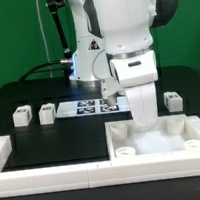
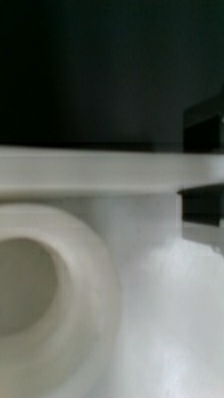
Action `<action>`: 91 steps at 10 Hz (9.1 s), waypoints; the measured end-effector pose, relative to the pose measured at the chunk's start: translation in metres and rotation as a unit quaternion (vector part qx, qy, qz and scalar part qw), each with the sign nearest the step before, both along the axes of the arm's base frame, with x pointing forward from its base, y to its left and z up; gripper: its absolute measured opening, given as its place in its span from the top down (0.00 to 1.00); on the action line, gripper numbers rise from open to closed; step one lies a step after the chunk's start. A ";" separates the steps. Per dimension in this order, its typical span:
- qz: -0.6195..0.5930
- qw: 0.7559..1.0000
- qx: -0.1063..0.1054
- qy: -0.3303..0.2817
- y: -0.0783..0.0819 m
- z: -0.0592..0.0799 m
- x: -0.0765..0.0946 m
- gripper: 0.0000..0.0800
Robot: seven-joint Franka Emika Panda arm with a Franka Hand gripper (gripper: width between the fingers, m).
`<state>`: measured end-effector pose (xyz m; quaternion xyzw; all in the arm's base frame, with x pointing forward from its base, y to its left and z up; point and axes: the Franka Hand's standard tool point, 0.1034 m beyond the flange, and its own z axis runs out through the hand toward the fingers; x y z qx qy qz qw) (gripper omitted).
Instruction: Assemble square table
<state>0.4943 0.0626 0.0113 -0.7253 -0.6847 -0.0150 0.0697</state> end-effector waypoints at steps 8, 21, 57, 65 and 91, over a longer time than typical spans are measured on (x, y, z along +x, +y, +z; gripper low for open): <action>0.000 1.000 0.000 -0.003 -0.001 -0.001 -0.001 0.20; -0.368 0.928 -0.048 0.026 0.069 0.053 -0.035 0.19; -0.517 0.671 -0.390 0.361 0.117 -0.002 -0.146 0.64; -0.538 0.699 -0.338 0.329 0.080 0.082 -0.089 0.64; -0.573 0.798 0.132 -0.135 0.054 0.070 0.125 0.64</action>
Offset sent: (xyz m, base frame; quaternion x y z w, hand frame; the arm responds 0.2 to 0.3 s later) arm 0.0000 0.0000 0.0000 0.0000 0.0000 0.0000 1.0000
